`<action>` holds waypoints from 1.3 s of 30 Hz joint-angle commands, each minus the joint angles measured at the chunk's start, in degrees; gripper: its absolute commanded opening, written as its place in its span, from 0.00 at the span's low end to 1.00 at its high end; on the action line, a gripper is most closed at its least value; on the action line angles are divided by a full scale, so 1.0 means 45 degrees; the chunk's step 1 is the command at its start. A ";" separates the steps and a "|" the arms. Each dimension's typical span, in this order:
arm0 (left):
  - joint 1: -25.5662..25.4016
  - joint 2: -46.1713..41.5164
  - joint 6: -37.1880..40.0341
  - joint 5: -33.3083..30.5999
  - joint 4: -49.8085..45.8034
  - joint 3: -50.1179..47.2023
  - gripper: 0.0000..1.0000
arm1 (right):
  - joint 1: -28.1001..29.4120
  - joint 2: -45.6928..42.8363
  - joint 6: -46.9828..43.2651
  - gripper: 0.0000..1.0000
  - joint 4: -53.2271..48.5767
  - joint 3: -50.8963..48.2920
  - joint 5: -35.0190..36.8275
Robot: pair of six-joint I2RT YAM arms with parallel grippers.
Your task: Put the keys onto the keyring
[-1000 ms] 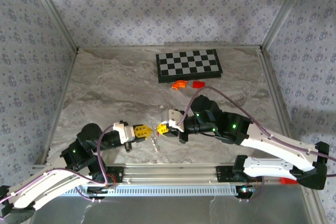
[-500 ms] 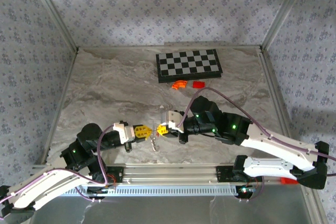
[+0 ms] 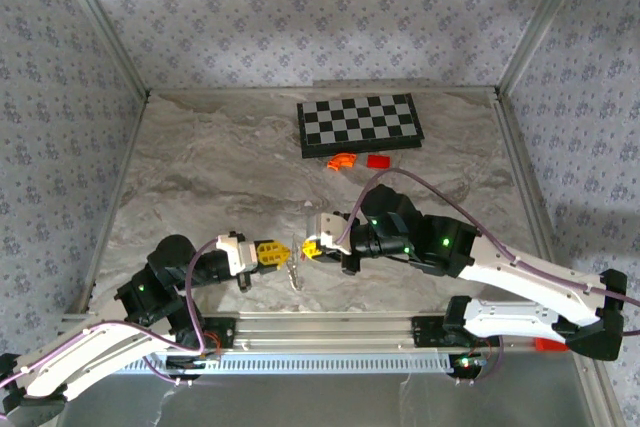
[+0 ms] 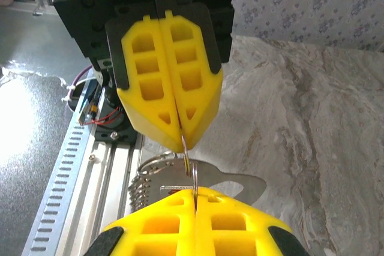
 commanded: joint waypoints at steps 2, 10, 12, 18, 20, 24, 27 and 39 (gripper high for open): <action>-0.0083 -0.0040 0.0131 0.0279 0.0330 0.0438 0.00 | 0.0084 -0.0101 -0.0294 0.00 -0.0546 0.0374 0.0095; -0.0074 0.0009 0.0199 0.0253 0.0310 0.0476 0.00 | 0.0115 -0.0136 -0.0285 0.00 -0.0817 0.0673 -0.0005; -0.0076 0.0028 0.0199 0.0272 0.0310 0.0477 0.00 | 0.0104 -0.0091 -0.0224 0.00 -0.0840 0.0728 0.0015; -0.0083 0.0085 0.0180 0.0301 0.0310 0.0497 0.00 | 0.0123 0.0032 -0.0207 0.00 -0.0773 0.0797 -0.0101; -0.0068 0.0081 0.0195 0.0311 0.0321 0.0506 0.00 | 0.0123 0.0009 -0.0206 0.00 -0.0619 0.0738 -0.0120; -0.0078 0.0083 0.0160 0.0350 0.0329 0.0498 0.00 | 0.0141 0.0115 -0.0203 0.00 -0.0505 0.0758 -0.0184; -0.0083 0.0078 0.0171 0.0351 0.0344 0.0496 0.00 | 0.0128 0.0140 -0.0207 0.00 -0.0383 0.0723 -0.0160; -0.0083 0.0032 0.0141 0.0353 0.0330 0.0438 0.00 | 0.0162 0.0238 -0.0207 0.00 -0.0222 0.0658 -0.0297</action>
